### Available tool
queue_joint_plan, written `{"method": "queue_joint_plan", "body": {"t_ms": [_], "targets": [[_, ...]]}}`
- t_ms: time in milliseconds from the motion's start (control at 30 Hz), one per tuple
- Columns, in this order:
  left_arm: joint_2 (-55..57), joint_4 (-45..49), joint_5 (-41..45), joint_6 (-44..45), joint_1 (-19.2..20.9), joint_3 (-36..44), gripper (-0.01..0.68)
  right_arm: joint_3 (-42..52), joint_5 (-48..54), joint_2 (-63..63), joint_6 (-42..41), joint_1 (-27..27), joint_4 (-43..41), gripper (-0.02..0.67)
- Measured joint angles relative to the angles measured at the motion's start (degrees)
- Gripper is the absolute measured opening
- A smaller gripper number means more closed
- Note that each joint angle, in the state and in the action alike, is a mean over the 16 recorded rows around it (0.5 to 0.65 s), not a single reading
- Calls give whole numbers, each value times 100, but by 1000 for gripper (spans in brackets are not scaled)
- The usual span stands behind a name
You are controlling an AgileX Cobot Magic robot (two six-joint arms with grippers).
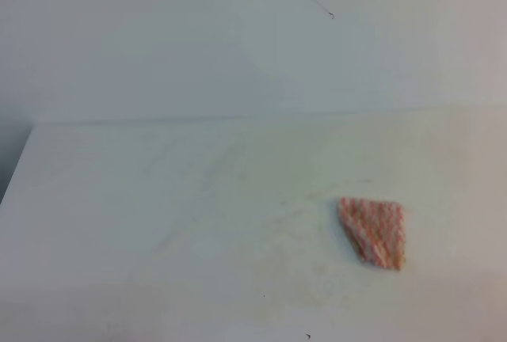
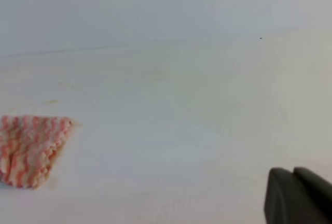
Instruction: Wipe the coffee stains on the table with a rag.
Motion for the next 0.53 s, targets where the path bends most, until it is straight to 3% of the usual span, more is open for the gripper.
{"method": "queue_joint_plan", "body": {"t_ms": [533], "targets": [[0,0,0,0,0,0,-1,0,-13,19,0,0,0,-4]]}}
